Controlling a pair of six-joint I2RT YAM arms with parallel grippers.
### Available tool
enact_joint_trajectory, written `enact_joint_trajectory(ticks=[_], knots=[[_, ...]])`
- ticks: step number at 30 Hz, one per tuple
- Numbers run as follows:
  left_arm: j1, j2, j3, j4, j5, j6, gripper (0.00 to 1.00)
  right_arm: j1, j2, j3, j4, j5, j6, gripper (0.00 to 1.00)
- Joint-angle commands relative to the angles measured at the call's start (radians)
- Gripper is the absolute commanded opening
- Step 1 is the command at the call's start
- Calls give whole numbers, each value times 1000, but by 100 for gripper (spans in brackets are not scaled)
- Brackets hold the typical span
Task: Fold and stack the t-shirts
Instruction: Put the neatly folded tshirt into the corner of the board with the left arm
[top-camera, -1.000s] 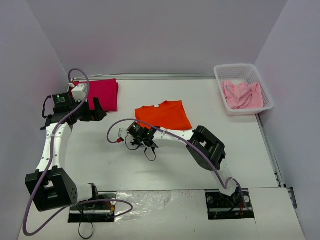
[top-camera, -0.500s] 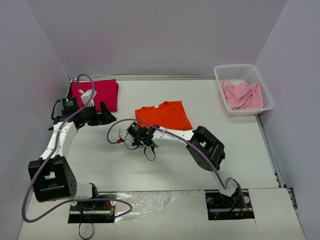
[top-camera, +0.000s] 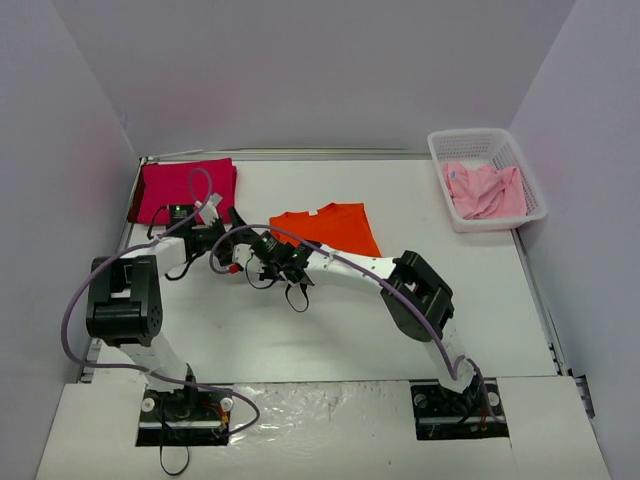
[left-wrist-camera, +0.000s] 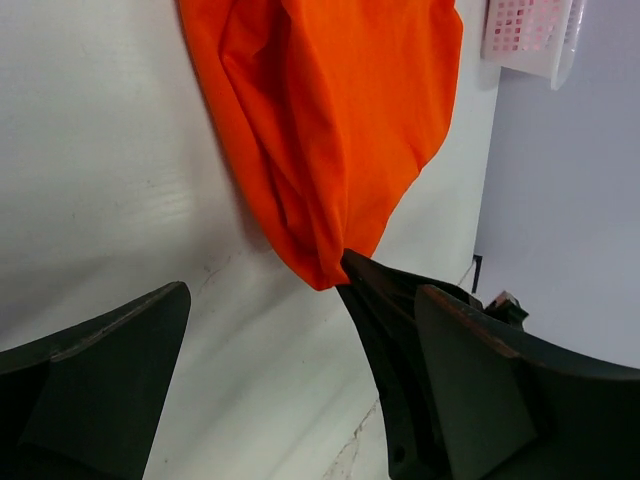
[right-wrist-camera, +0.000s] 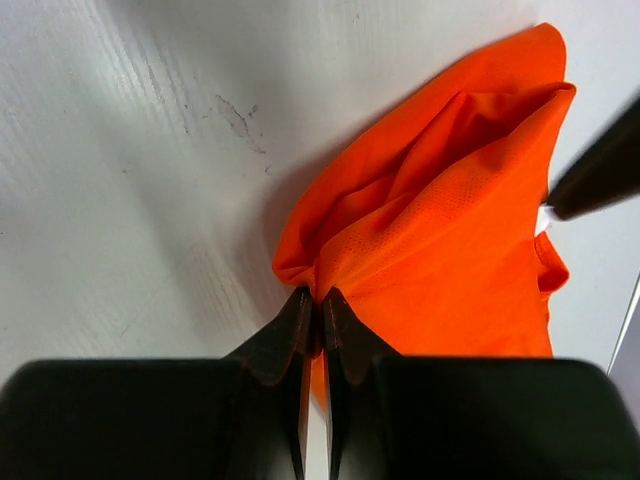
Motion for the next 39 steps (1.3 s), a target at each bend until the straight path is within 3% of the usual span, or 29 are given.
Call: enact_joint_trajectory(ticks=[1,10,23,31,32,34,37,38,39], knots=[[-19,29,-5,125,30,-136,94,-5,-25,55,-14,27,15,0],[-99,177,-11,295,0,-281,95,-6,-20,84,-33,31,15,0],[-151,319,69,406,-62,-357,94,-6,-14,88,-46,23,17,0],[-193,383,101,515,-3,-419,96,-8,-12,83,-46,23,18,0],[-199,388,104,529,3,-423,76,-9,-15,81,-46,23,18,0],[-202,397,115,535,12,-436,65,-9,-14,81,-47,20,20,0],[-205,406,126,544,24,-446,30,-11,-11,83,-47,20,23,0],[-205,406,129,553,27,-451,13,-11,-11,83,-46,17,23,0],[-205,406,130,555,26,-451,6,-11,-11,83,-47,16,24,0]])
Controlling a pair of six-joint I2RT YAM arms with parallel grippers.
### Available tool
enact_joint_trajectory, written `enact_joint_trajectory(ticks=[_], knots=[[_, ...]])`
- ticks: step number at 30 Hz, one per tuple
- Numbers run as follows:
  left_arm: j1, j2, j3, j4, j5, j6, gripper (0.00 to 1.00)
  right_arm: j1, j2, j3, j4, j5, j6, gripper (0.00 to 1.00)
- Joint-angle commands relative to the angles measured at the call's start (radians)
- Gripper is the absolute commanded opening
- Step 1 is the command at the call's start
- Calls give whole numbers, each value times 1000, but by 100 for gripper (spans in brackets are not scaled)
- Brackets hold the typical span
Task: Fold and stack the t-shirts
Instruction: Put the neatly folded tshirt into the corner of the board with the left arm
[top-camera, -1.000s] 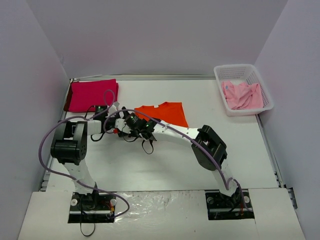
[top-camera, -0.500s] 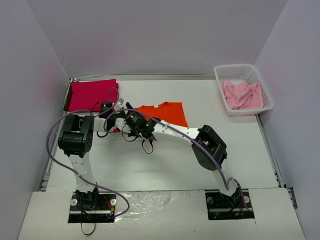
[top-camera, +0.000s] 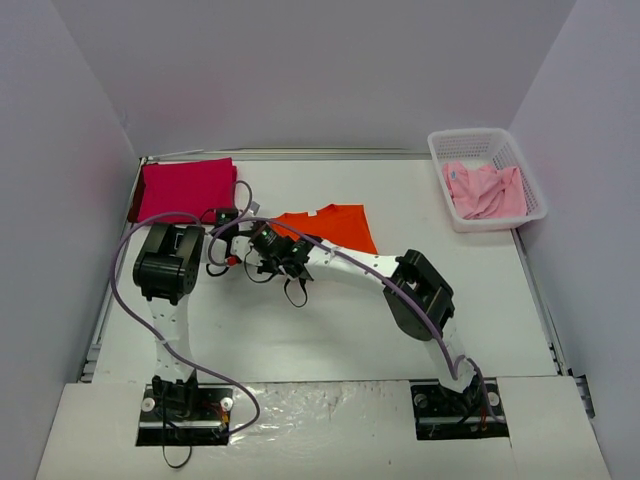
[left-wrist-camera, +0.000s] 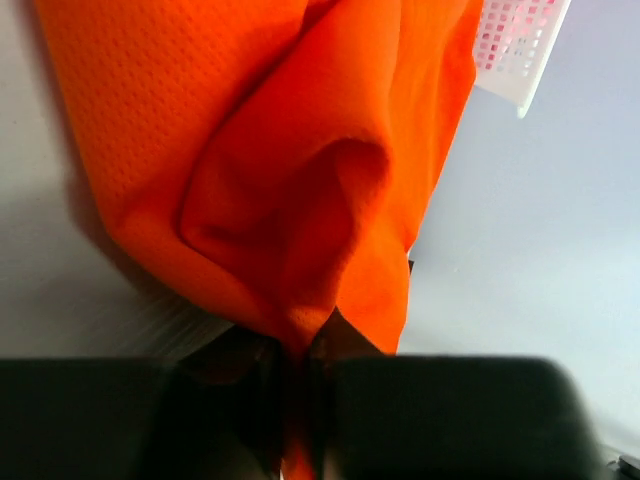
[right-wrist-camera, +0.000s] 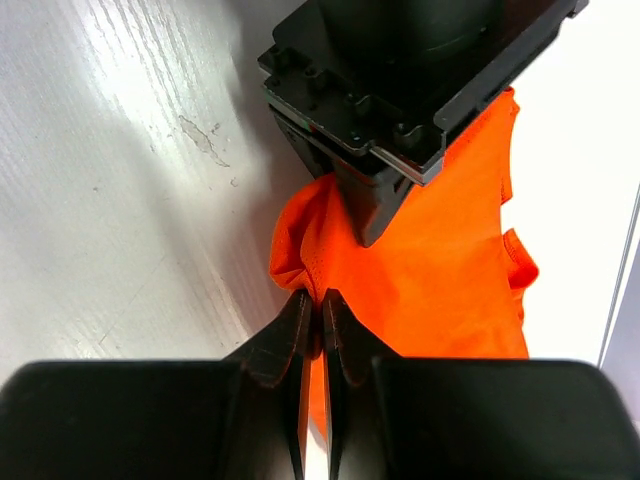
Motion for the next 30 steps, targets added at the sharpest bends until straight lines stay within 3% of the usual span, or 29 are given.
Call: enact_joint_trajectory(ticks=[1,4,5,6,7,9,13,18,22,24,28,30], knots=[[-5,-15,39,44,7,-6,3,-3,-11,31,-29,6,17,0],[-5,-7,48,53,11,-11,2,-1,-17,31,-40,-3,25,0],[-5,-7,53,54,13,-12,2,-1,-20,33,-52,-14,28,13],[-5,-13,54,56,13,-12,2,-3,-23,38,-76,-34,26,80],[-6,-18,54,65,14,-9,2,-1,-46,33,-121,-57,22,100],[-6,-44,56,36,8,15,2,-4,-107,-11,-152,-135,6,100],[-6,-56,89,-2,20,55,2,-38,-393,-248,-213,-281,-86,100],[7,-38,204,-269,25,231,2,-280,-618,-453,-284,-424,-136,100],[-3,-35,396,-678,-79,569,2,-412,-654,-545,-290,-410,-94,100],[-10,-12,477,-886,-173,659,2,-475,-632,-558,-288,-460,-68,100],[-17,4,653,-1019,-309,808,2,-523,-589,-565,-274,-558,-66,100],[-17,27,749,-1160,-412,889,2,-521,-546,-548,-270,-547,-46,100]])
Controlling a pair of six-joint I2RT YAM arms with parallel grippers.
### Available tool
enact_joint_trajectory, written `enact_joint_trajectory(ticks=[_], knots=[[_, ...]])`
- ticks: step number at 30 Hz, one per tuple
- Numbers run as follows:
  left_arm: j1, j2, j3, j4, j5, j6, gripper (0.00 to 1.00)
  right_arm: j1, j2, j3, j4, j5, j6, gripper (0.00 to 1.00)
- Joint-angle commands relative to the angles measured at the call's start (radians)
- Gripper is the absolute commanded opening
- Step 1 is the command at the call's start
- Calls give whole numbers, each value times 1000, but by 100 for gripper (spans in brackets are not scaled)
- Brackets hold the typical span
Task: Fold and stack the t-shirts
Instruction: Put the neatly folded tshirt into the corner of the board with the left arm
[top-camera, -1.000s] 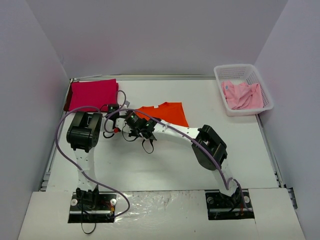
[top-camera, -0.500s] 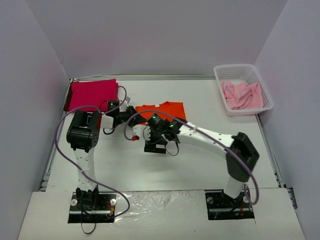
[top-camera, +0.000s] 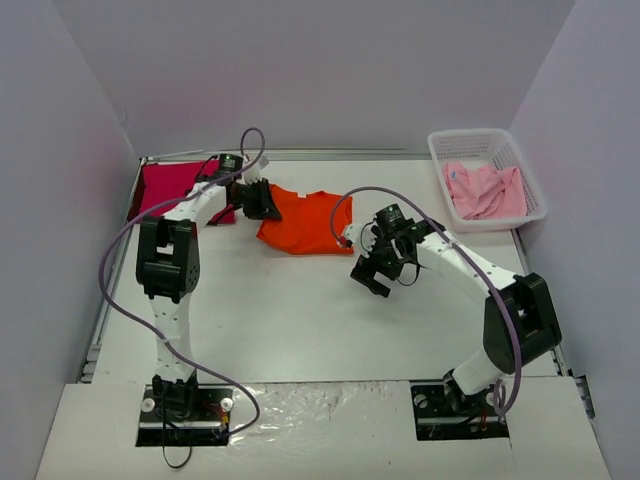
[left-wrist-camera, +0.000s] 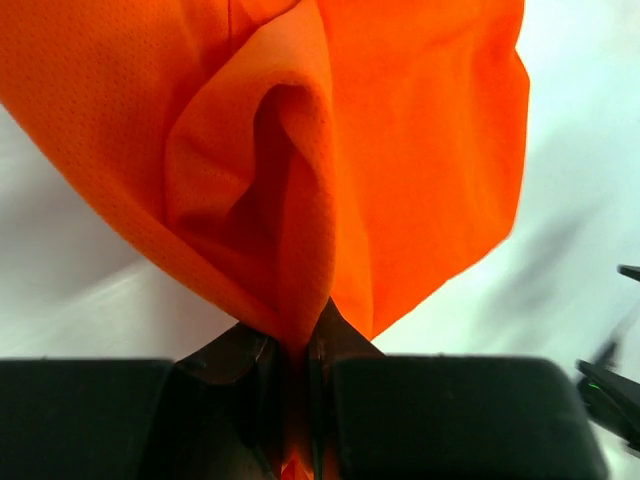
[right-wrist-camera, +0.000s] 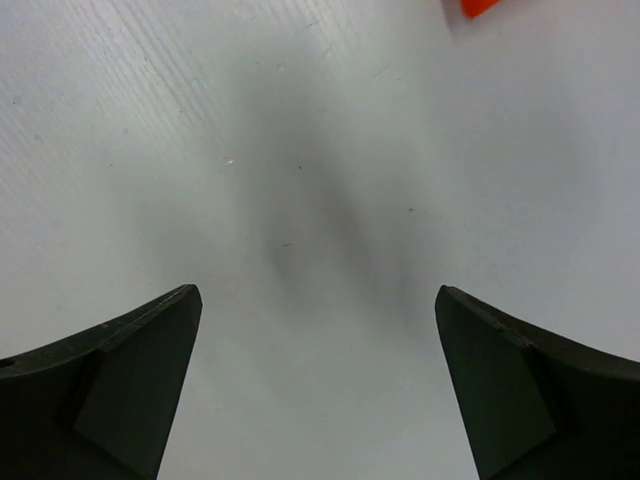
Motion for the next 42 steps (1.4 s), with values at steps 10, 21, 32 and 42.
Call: enact_joint_trajectory(ticks=[10,21,32,42], knots=[[-5,164,660,-634,-576,441,2,-3,111,-2,-8,-24,50,100],[26,163,926,-769,-802,507,2,-3,143,-22,-5,-10,50,100],[140,38,863,-659,-797,468,2,0,197,-28,-5,11,56,100],[244,17,904,-646,-770,465,2,14,230,-33,-5,36,58,100]])
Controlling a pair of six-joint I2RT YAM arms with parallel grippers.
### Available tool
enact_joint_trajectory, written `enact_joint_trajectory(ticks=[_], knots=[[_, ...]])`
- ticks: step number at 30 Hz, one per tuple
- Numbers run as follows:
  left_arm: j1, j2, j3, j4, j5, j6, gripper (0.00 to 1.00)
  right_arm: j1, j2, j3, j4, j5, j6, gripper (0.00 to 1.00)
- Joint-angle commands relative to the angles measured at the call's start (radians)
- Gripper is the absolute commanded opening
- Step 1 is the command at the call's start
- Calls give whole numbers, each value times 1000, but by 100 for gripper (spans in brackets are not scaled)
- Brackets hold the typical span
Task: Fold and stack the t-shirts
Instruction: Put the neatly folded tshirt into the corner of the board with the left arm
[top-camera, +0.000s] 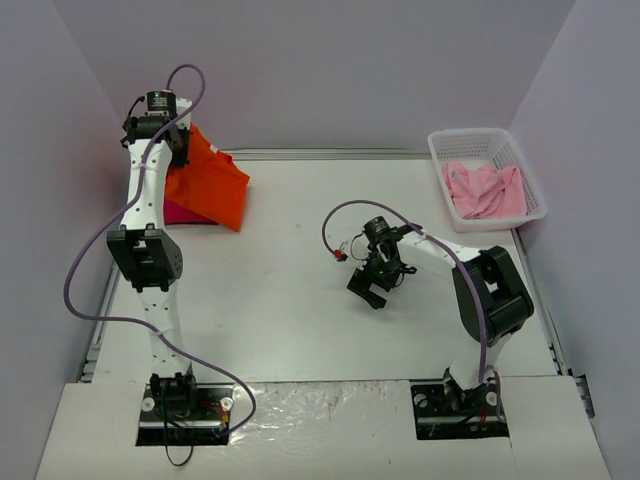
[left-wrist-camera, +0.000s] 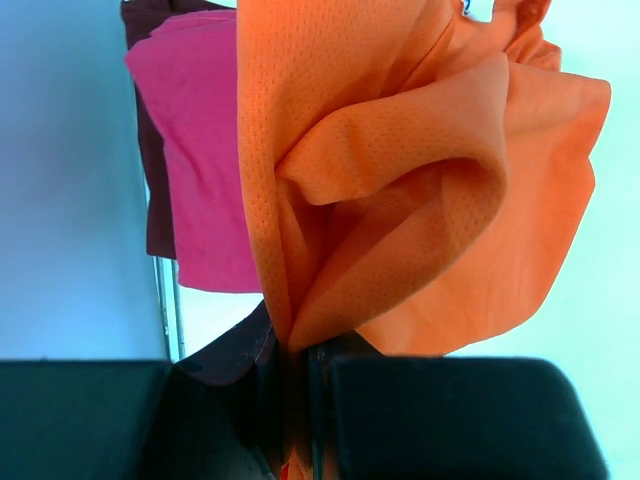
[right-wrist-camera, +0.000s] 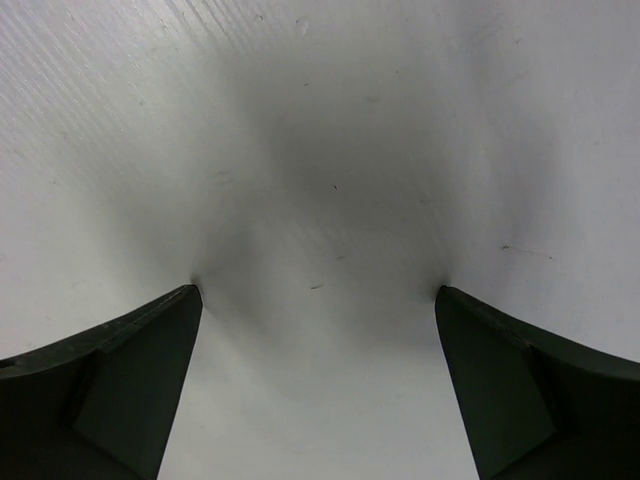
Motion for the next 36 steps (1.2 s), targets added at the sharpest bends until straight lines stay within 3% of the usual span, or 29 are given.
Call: enact_joint_trajectory(ticks=[1,10,22,29,32,34,36], knots=[[38,-106,37,29,15,-19,2,7,15,-9,-33,18,11,100],[103,-139,-146,150,21,-33,2,7,33,-10,-33,21,11,100],[160,-111,-285,316,47,-55,2,5,59,-12,-34,34,14,100],[167,-85,-388,451,-37,-30,3,0,72,-15,-34,35,13,100],[172,-64,-414,494,-60,-19,24,-3,76,-15,-33,37,13,100],[170,-59,-417,508,-73,-12,51,-3,81,-15,-34,37,13,100],[170,-62,-420,529,-109,-2,57,-4,82,-16,-34,38,13,100]])
